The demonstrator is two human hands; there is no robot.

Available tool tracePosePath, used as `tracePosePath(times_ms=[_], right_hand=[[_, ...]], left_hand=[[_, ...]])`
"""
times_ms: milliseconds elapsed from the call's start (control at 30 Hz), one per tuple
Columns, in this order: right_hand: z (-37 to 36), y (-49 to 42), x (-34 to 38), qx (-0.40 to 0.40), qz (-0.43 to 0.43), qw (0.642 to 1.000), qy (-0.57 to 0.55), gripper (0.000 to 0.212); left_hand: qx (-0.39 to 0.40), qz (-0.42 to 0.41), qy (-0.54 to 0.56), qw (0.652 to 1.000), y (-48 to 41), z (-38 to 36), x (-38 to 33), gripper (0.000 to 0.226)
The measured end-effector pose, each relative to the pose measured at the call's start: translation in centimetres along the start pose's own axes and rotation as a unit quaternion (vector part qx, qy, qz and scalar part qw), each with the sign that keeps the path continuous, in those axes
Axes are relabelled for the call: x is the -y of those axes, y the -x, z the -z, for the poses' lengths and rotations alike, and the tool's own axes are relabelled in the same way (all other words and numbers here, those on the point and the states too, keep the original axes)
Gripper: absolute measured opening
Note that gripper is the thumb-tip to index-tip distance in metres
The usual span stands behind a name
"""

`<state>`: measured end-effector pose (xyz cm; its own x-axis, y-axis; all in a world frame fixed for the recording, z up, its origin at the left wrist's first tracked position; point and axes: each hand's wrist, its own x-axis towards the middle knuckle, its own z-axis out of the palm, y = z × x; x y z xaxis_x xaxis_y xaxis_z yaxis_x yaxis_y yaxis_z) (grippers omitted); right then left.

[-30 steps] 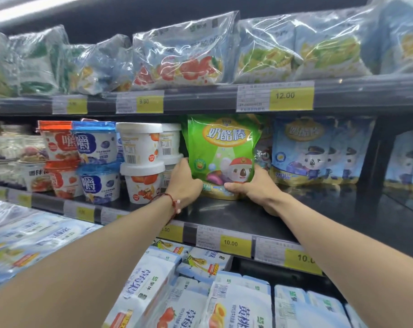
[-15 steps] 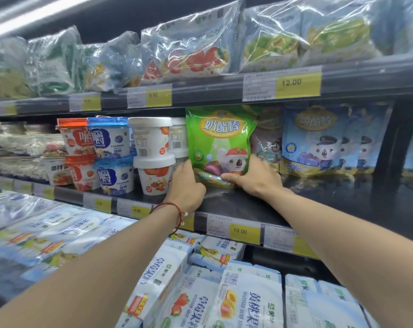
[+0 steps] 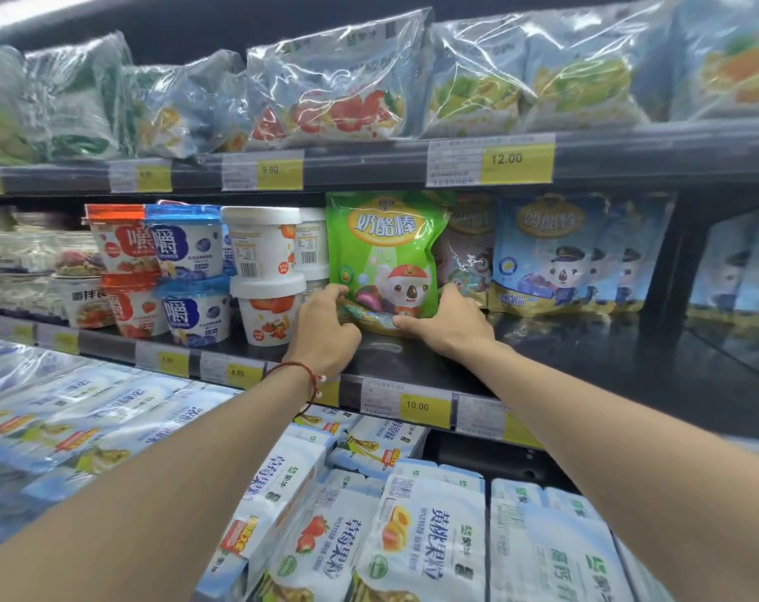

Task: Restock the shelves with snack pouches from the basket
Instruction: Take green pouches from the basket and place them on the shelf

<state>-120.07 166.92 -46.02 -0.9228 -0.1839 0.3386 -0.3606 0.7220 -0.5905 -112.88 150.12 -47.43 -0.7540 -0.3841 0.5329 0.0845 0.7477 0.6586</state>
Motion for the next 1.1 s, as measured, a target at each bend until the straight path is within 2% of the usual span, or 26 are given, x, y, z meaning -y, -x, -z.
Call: tracePosePath(times_ms=[100,200,367,500,733,967,1100], right_hand=[[0.3,2.0,0.6,-0.02,-0.017,0.998,-0.05,0.071],[0.6,4.4,1.1,-0.068,0.013,0.996,-0.056,0.049],[1.2,9.6,1.9,-0.123,0.083,0.979,-0.143,0.022],[0.2,14.8,2.3,-0.12,0.147,0.96,-0.204,0.016],[-3.8,23.8,3.6,-0.002,0.173,0.948,-0.267,0.01],[-10.5,32.6,6.6,0.155,0.203,0.917,-0.307,0.001],[-14.4,37.6,8.4,0.243,0.228,0.896,-0.294,0.006]], left_hand=[[0.0,-0.011,0.004,1.0,1.2,0.0,-0.5,0.057],[-0.032,-0.013,0.03,0.999,2.9,0.5,-1.5,0.051],[-0.045,-0.013,0.067,0.997,7.6,2.2,-3.4,0.044],[-0.055,0.014,0.079,0.995,12.4,5.1,-3.5,0.039],[-0.068,0.087,0.028,0.993,22.1,11.4,0.6,0.025],[-0.074,0.176,-0.042,0.981,31.9,17.8,6.4,0.031],[-0.072,0.224,-0.086,0.968,37.2,20.7,10.1,0.034]])
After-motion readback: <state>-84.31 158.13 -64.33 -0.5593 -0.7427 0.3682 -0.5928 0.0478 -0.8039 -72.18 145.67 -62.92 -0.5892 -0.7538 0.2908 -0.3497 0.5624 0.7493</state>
